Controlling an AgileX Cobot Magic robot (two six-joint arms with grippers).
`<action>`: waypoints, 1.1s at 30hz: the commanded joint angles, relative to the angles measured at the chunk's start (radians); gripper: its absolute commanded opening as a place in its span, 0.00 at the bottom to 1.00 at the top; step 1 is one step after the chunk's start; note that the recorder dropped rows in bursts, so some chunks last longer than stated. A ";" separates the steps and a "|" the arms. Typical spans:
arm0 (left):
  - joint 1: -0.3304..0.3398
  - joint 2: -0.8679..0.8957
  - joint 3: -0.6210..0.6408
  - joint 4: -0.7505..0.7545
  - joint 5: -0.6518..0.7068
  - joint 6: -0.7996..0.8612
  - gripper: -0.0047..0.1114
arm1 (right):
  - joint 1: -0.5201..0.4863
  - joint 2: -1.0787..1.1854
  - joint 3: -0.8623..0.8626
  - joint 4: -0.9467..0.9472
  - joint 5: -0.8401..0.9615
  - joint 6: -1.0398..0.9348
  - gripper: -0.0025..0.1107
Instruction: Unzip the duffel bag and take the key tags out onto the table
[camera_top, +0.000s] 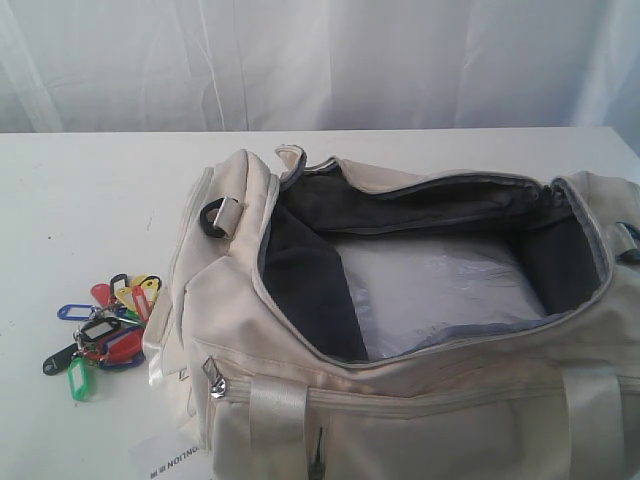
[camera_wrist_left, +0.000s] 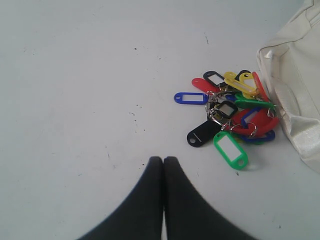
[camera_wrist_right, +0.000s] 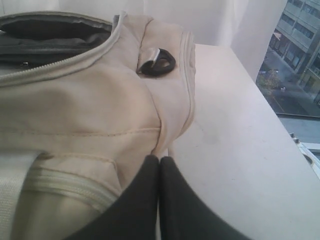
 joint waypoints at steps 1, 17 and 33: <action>-0.005 -0.005 0.004 -0.007 -0.002 -0.007 0.04 | -0.003 -0.006 0.002 -0.004 -0.003 -0.010 0.02; -0.005 -0.005 0.004 -0.007 -0.002 -0.007 0.04 | -0.003 -0.006 0.002 0.061 0.001 -0.010 0.02; -0.005 -0.005 0.004 -0.007 -0.002 -0.007 0.04 | -0.003 -0.006 0.002 0.064 0.001 -0.010 0.02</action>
